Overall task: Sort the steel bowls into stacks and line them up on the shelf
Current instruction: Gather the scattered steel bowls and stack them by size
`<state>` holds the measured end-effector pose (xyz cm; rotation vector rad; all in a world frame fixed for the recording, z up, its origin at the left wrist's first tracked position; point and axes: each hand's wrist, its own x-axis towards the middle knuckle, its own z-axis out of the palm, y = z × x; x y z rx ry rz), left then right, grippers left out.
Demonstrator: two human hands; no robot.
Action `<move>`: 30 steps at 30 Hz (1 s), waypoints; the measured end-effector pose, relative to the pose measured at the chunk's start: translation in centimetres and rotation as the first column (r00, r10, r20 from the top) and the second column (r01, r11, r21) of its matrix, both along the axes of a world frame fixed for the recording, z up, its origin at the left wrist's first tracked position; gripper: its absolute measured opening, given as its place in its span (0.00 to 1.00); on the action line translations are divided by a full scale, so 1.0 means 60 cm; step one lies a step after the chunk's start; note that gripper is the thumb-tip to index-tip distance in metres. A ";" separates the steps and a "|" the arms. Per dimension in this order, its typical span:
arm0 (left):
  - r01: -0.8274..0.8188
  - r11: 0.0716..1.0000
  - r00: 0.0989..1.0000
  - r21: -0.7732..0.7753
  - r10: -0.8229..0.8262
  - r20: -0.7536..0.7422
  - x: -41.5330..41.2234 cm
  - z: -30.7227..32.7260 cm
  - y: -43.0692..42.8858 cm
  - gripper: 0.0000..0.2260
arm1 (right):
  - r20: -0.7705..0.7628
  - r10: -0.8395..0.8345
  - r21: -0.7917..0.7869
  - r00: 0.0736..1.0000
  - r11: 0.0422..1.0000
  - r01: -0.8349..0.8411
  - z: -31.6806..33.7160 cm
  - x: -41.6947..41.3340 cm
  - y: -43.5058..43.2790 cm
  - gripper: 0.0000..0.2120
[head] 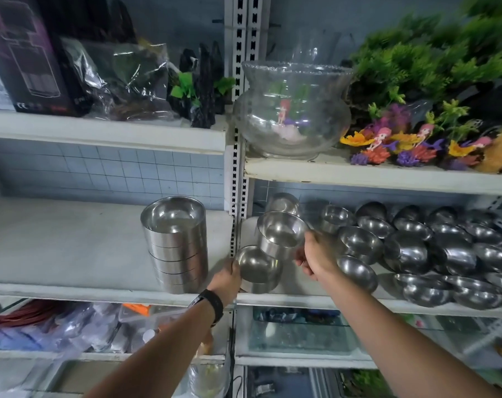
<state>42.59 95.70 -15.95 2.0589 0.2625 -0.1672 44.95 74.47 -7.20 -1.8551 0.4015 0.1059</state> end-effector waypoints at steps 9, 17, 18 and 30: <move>0.002 1.000 0.999 0.002 -0.002 -0.037 0.001 -0.001 0.006 0.20 | 0.047 0.110 -0.027 0.993 0.994 -0.109 -0.006 -0.007 0.025 0.20; -0.019 0.996 0.999 -0.085 0.015 -0.049 -0.003 0.004 0.004 0.16 | 0.017 0.125 -0.110 0.992 0.986 -0.122 -0.032 0.004 0.039 0.17; -0.022 0.996 0.999 -0.085 0.019 -0.044 -0.003 0.005 0.004 0.17 | 0.019 0.137 -0.135 0.990 0.982 -0.134 -0.034 0.004 0.041 0.17; -0.016 0.999 0.998 -0.036 0.014 -0.055 0.001 -0.012 0.008 0.24 | 0.002 0.214 -0.318 0.977 0.926 -0.202 -0.073 0.012 0.044 0.19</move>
